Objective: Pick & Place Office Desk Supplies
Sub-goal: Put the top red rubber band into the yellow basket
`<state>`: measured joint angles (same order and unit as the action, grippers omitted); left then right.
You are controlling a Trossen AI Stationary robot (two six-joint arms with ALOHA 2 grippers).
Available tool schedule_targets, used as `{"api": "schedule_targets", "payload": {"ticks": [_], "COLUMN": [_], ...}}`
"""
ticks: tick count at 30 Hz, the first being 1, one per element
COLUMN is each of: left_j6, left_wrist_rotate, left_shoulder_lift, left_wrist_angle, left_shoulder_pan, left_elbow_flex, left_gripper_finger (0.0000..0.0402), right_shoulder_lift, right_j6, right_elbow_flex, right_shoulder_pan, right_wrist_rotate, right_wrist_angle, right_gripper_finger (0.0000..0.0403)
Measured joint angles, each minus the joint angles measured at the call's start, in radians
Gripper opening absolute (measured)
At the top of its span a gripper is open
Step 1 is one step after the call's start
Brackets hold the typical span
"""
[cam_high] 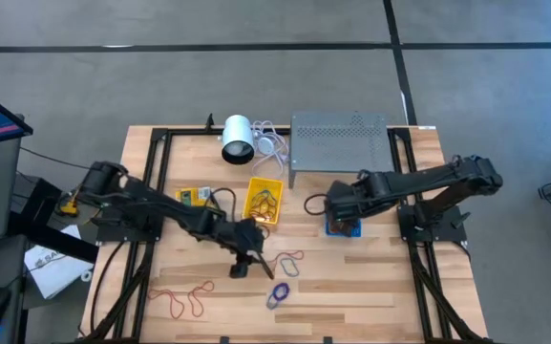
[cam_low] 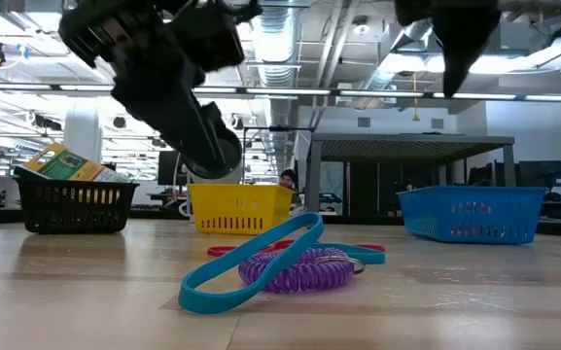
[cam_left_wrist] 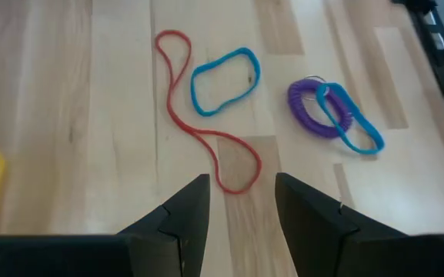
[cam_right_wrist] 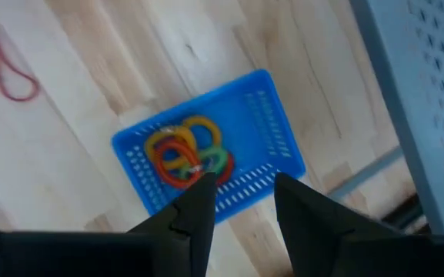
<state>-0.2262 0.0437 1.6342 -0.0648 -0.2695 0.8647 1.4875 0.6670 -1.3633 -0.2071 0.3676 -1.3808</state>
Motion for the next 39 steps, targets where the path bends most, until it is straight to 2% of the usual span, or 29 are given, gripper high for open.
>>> {"api": "schedule_targets", "payload": {"ticks": [6,14,21,27,31,36,39], "left_j6": [-0.019,0.010,0.028,0.027,0.019,0.022,0.031], "left_wrist_rotate": [-0.007,-0.121,-0.214,-0.225,-0.245,-0.256,-0.258], "left_shoulder_lift": [0.099,0.206,0.269,0.281,0.283,0.284,0.284], "left_wrist_angle": [-0.009,-0.047,-0.134,-0.131,-0.131,-0.133,-0.136], "left_shoulder_pan": [-0.022,-0.057,-0.072,-0.073,-0.075,-0.074,-0.073], "left_elbow_flex": [0.058,0.126,0.183,0.185,0.185,0.184,0.183], "left_gripper_finger": [0.0144,0.0144,0.0144,0.0141,0.0105,0.0014,0.0004], "right_shoulder_lift": [-0.094,-0.179,-0.184,-0.184,-0.185,-0.185,-0.185], "right_j6": [0.110,0.197,0.195,0.190,0.190,0.189,0.189], "right_elbow_flex": [0.111,0.213,0.228,0.228,0.228,0.228,0.228], "right_shoulder_pan": [-0.025,-0.082,-0.096,-0.097,-0.106,-0.115,-0.115], "right_wrist_rotate": [0.019,0.053,0.057,0.057,0.061,0.061,0.061], "right_wrist_angle": [0.009,0.092,0.129,0.144,0.144,0.148,0.148], "right_gripper_finger": [0.0127,0.0127,0.0127,0.0127,0.0127,0.0127,0.0127]}}
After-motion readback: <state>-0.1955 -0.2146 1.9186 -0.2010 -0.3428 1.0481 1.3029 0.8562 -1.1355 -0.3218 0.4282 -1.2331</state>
